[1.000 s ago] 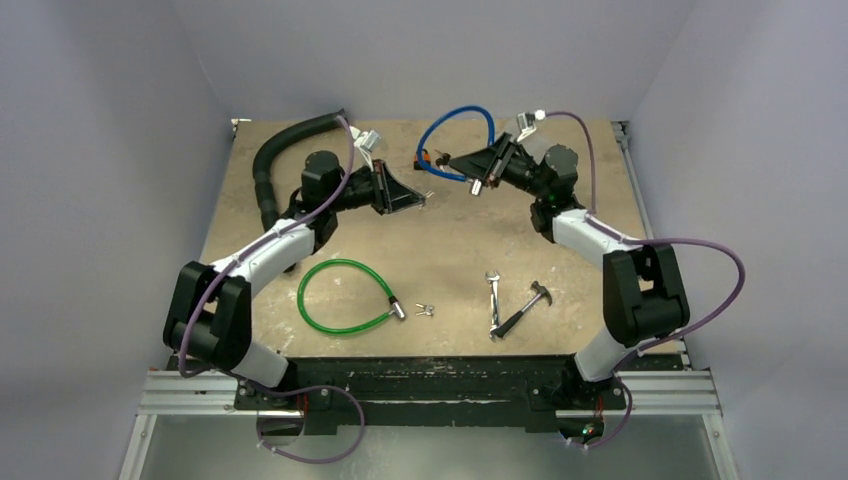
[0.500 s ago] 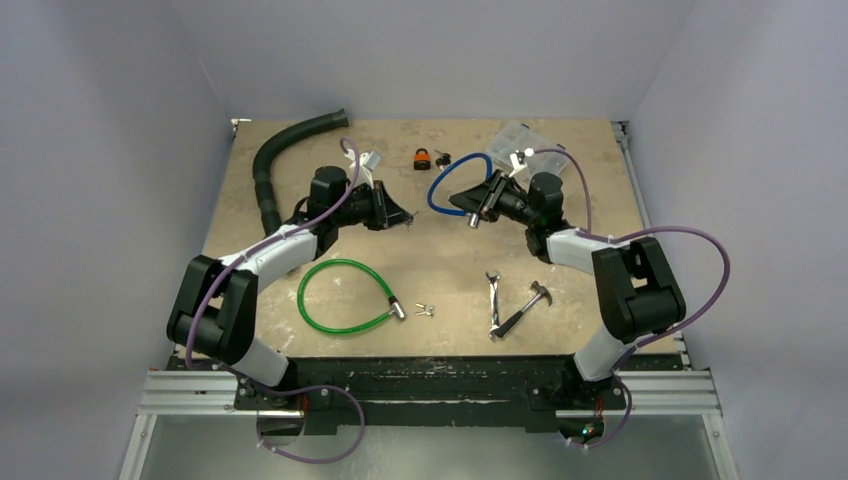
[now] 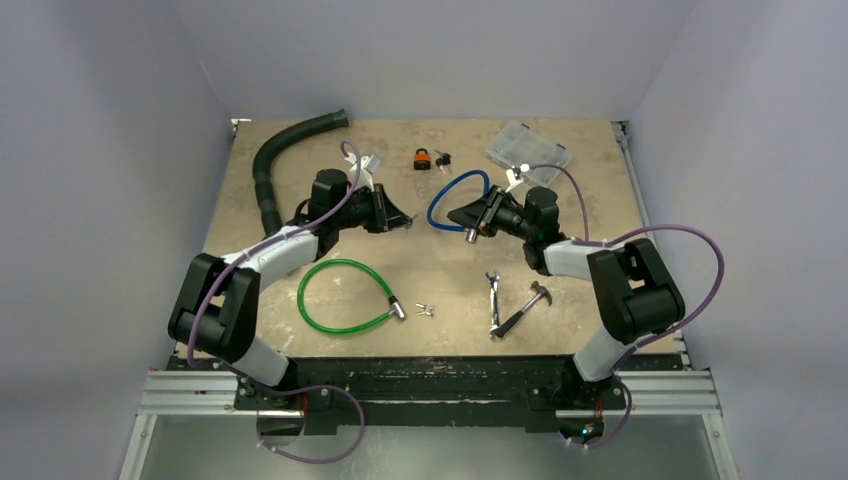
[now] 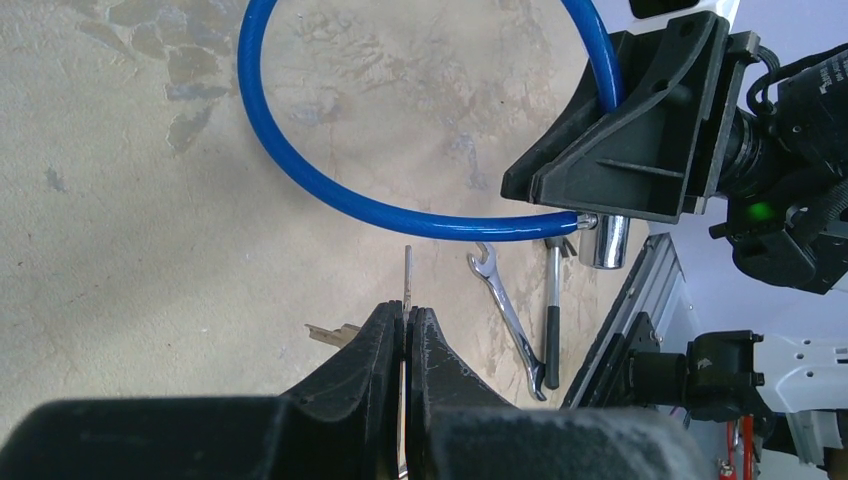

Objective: Lock with the key
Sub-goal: Place the lock at the center of the board.

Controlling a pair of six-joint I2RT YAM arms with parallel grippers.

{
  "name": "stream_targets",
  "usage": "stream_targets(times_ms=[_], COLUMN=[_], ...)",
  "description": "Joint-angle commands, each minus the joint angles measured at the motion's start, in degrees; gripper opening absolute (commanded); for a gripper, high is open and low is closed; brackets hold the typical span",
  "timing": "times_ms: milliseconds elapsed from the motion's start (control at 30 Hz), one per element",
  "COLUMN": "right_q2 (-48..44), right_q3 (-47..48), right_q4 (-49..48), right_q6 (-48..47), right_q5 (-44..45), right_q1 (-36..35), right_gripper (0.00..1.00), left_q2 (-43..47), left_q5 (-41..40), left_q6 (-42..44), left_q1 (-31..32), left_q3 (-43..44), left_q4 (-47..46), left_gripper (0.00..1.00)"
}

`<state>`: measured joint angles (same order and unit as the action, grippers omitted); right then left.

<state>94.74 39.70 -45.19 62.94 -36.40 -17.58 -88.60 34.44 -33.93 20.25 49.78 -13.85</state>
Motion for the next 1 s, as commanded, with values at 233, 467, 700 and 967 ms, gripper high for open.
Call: stream_targets(times_ms=[233, 467, 700, 967], right_q2=[1.76, 4.57, 6.38, 6.69], right_q3=[-0.34, -1.86, 2.09, 5.06], right_q4=[-6.87, -4.60, 9.13, 19.60], right_q6=[0.80, 0.44, -4.00, -8.53], right_q5=[1.09, 2.40, 4.51, 8.94], right_q1=[-1.13, -1.22, -1.13, -1.27], right_gripper=[0.00, 0.00, 0.41, 0.54], left_q2=[0.25, -3.73, -9.05, -10.96], left_q5=[-1.12, -0.95, -0.05, 1.64], left_q6=[0.67, 0.84, 0.06, -1.92], left_q1=[-0.47, -0.48, -0.48, -0.48], left_q3=[-0.45, 1.09, 2.73, 2.72], left_q4=[-0.01, -0.21, -0.65, -4.49], left_gripper=[0.00, 0.00, 0.00, 0.00])
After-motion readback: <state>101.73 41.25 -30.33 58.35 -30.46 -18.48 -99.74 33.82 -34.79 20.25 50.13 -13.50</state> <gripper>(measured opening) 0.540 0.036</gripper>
